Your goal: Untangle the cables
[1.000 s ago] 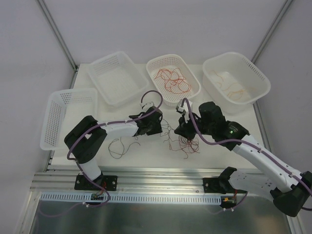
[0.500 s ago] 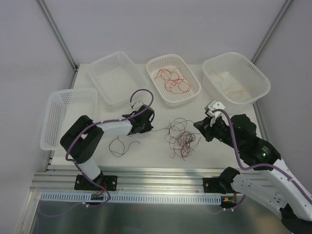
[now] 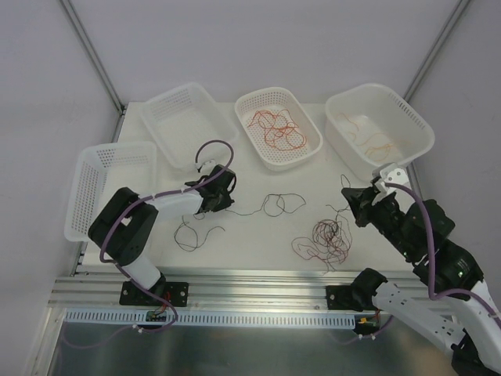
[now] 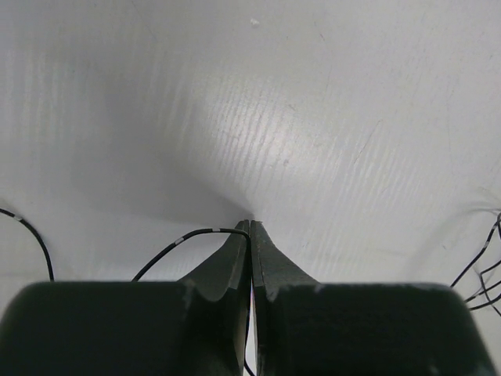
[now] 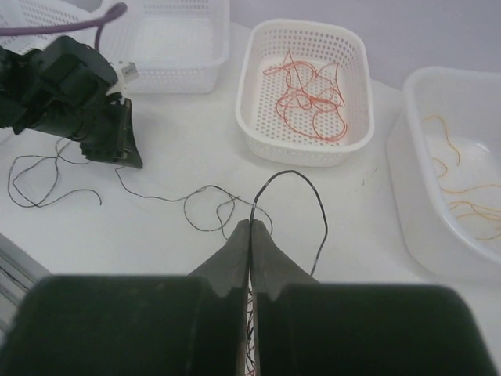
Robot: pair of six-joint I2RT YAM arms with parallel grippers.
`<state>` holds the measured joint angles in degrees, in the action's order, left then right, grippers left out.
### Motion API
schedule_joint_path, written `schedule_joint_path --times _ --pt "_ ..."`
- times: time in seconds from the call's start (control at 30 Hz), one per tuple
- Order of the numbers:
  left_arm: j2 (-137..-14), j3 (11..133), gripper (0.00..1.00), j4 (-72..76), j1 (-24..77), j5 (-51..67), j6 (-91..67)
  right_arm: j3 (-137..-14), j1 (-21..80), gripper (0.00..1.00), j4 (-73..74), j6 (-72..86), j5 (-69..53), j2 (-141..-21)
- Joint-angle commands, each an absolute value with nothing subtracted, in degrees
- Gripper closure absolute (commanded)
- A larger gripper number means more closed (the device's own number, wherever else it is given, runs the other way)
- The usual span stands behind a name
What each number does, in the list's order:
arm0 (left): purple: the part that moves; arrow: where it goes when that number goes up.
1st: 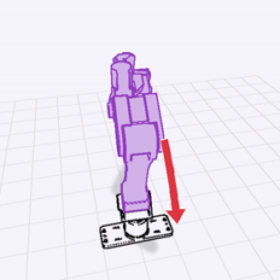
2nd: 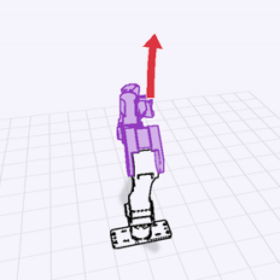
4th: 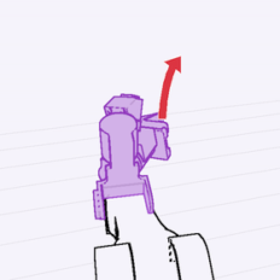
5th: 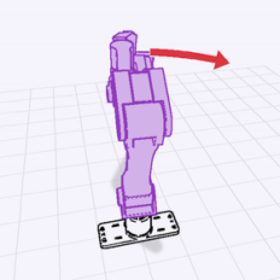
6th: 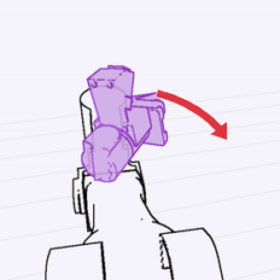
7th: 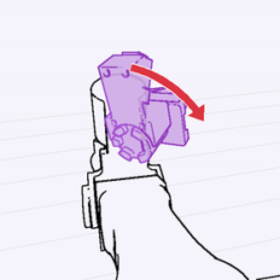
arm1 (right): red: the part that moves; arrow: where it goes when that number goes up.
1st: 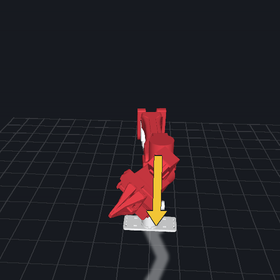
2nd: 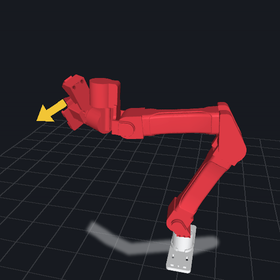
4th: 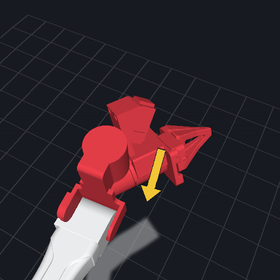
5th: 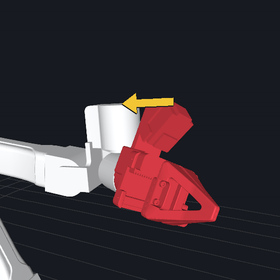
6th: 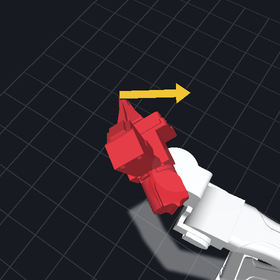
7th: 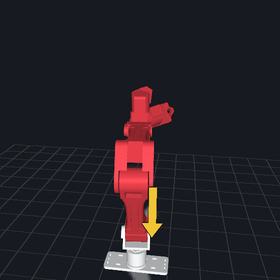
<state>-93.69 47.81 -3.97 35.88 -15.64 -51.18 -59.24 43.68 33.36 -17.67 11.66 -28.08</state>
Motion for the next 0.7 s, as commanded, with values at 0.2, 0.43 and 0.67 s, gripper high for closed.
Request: schedule_joint_path --times 0.2,0.43,0.67 --pt "-81.31 49.65 1.00 -12.12 35.24 -20.04 -41.59 -49.33 41.06 0.97 36.12 -6.69 24.17 -41.63" --pt "-72.79 51.24 1.00 -16.60 35.24 -18.99 -36.83 -43.16 34.63 0.66 34.72 3.60 18.20 -52.55" --pt "-63.12 44.22 0.60 -21.52 35.33 -16.26 -43.14 -44.47 34.81 0.18 34.01 2.90 9.33 -54.76"
